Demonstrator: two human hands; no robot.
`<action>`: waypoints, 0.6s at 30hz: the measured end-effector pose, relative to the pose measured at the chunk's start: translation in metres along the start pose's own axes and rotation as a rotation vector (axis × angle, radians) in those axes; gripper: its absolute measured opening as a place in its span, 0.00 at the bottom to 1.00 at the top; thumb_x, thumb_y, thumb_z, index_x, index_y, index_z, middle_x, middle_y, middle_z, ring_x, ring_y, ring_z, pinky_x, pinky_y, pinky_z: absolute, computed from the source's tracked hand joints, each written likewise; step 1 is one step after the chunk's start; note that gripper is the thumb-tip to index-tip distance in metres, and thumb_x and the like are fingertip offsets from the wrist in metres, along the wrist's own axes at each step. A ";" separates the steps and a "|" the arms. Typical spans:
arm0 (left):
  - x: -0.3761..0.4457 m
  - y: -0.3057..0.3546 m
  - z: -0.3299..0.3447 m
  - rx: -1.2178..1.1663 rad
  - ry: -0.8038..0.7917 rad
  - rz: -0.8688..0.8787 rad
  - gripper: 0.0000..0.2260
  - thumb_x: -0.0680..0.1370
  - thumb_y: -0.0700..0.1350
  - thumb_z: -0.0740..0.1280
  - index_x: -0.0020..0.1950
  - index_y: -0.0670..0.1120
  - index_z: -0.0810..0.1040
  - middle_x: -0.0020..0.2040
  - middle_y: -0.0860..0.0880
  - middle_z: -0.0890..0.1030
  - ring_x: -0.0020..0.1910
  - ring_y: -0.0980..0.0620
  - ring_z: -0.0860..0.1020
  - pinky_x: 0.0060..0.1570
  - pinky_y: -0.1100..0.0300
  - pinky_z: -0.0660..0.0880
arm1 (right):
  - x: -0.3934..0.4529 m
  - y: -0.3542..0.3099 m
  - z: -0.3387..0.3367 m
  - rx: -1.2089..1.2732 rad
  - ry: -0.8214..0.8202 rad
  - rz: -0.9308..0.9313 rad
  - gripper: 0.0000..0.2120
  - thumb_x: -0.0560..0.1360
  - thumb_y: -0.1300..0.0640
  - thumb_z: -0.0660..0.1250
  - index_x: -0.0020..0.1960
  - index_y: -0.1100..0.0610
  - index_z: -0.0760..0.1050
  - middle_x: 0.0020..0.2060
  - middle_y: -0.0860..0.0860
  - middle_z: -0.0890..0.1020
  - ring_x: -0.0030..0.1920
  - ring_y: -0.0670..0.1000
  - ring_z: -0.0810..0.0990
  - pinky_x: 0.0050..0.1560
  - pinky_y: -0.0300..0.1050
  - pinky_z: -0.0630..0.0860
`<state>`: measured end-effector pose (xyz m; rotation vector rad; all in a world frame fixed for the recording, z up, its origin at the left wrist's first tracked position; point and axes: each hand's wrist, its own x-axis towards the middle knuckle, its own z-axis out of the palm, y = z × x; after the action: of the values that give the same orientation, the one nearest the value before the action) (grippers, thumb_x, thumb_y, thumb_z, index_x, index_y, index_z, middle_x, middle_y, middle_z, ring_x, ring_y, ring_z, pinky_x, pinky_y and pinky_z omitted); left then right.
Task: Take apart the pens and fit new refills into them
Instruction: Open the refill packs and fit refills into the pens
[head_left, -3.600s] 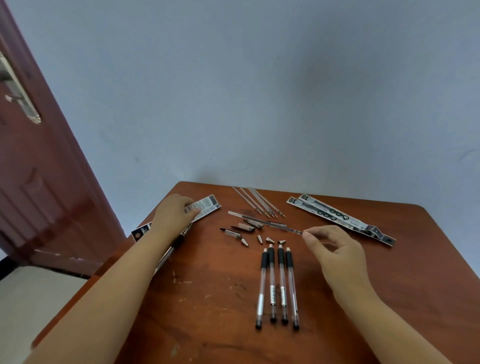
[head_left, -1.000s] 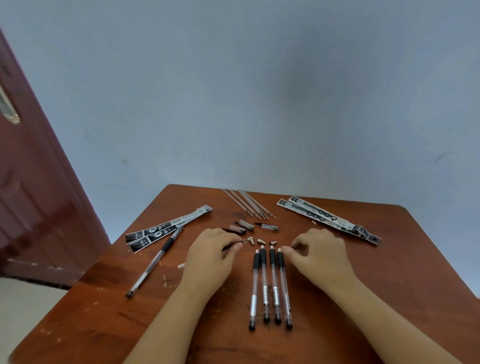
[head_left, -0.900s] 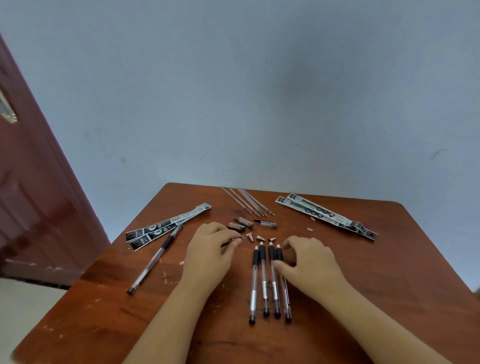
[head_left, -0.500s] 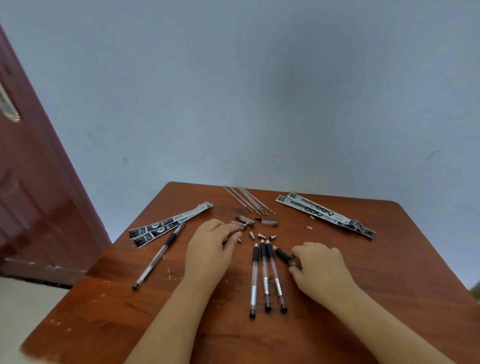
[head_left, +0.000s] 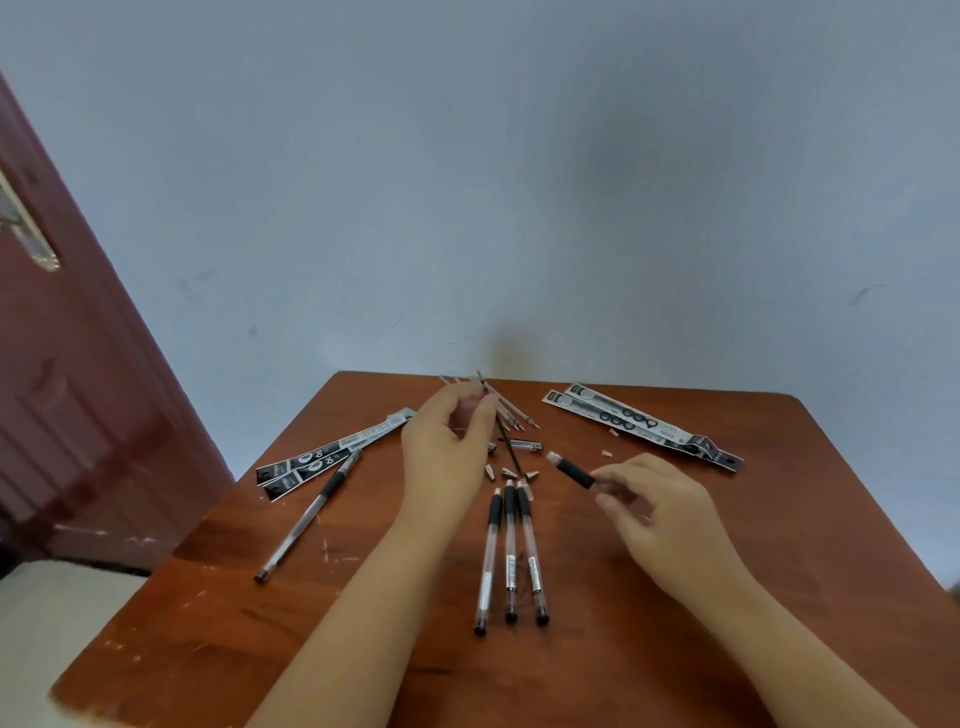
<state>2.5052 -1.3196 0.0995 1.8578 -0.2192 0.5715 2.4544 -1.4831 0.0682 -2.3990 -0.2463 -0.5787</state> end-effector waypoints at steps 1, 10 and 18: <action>-0.001 -0.001 0.006 -0.046 -0.005 -0.054 0.06 0.76 0.40 0.64 0.43 0.51 0.74 0.37 0.55 0.77 0.37 0.59 0.76 0.38 0.72 0.73 | 0.000 0.003 -0.001 -0.001 0.010 -0.025 0.09 0.67 0.67 0.70 0.47 0.60 0.80 0.38 0.49 0.78 0.37 0.46 0.76 0.39 0.33 0.73; -0.012 -0.020 0.019 -0.365 0.088 -0.346 0.07 0.77 0.39 0.63 0.40 0.47 0.75 0.33 0.51 0.77 0.30 0.60 0.76 0.33 0.67 0.75 | 0.002 0.011 -0.006 0.005 0.069 -0.040 0.09 0.66 0.68 0.71 0.45 0.61 0.80 0.38 0.54 0.80 0.39 0.48 0.75 0.40 0.38 0.72; -0.004 -0.022 0.011 -0.684 0.243 -0.452 0.09 0.78 0.37 0.60 0.37 0.44 0.72 0.33 0.48 0.73 0.26 0.59 0.75 0.28 0.70 0.75 | -0.003 0.007 -0.004 -0.019 0.051 -0.004 0.07 0.67 0.68 0.70 0.43 0.60 0.80 0.37 0.48 0.75 0.36 0.47 0.74 0.38 0.33 0.70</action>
<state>2.5134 -1.3226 0.0764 1.1089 0.1558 0.3389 2.4525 -1.4917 0.0659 -2.3992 -0.2241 -0.6464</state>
